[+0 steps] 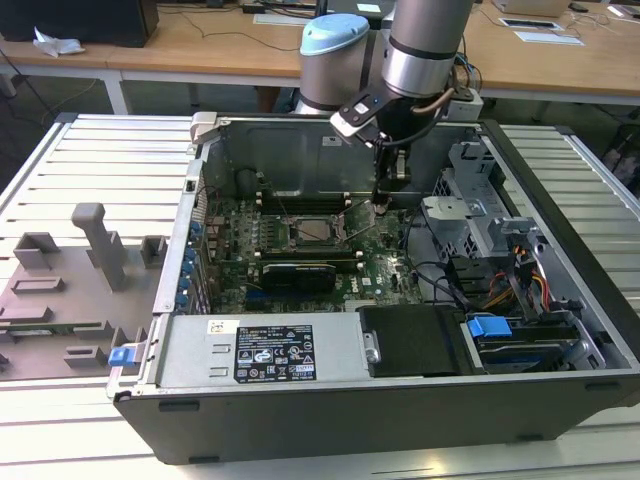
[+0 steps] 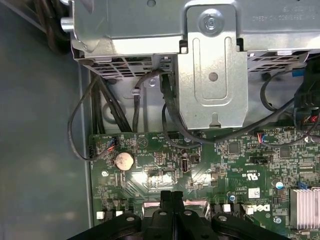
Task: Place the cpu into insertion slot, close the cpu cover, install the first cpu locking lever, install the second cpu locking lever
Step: 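Close the cpu cover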
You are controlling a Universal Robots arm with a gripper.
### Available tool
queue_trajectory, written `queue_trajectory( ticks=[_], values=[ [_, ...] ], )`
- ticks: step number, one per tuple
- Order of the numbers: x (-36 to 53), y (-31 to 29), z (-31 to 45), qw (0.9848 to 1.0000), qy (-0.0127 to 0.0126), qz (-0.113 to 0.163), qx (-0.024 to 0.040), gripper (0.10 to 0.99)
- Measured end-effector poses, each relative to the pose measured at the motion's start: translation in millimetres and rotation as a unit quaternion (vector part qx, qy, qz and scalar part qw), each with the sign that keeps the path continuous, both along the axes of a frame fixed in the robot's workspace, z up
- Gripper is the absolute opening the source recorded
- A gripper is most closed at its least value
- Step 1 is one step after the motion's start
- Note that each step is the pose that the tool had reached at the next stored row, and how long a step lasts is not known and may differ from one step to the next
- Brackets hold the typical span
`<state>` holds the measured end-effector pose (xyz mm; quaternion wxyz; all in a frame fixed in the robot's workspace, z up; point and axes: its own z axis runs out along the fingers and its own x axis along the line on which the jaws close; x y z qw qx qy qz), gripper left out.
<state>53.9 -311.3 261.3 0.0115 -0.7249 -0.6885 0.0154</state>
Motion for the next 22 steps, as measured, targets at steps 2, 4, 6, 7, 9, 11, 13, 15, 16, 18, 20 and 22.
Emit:
queue_trajectory(
  ticks=[2,4,6,7,9,11,13,15,16,18,20,22],
  values=[
    [0.0,0.0,-1.5,1.0000,0.0000,0.000,0.0000,0.106],
    [0.0,0.0,-3.2,1.0000,0.0000,0.000,0.0000,0.106],
    [0.1,0.0,-5.3,1.0000,0.0000,0.000,0.0000,0.106],
    [0.8,-0.1,-5.8,1.0000,0.0000,0.000,-0.0001,0.106],
    [5.5,0.0,-6.0,1.0000,0.0001,0.000,0.0000,0.106],
    [14.8,0.0,-6.2,1.0000,0.0005,0.000,0.0000,0.106],
    [19.0,0.1,-7.3,1.0000,0.0014,0.000,0.0001,0.106],
    [19.2,0.0,-11.6,1.0000,0.0025,0.000,0.0000,0.106],
    [19.2,0.0,-13.4,1.0000,0.0027,0.000,0.0000,0.106],
    [15.6,0.1,-18.0,1.0000,0.0031,0.000,0.0006,0.106],
    [7.2,0.1,-18.1,1.0000,0.0029,0.000,0.0033,0.106],
    [0.4,0.0,-18.1,1.0000,0.0028,0.000,0.0045,0.106]
  ],
)
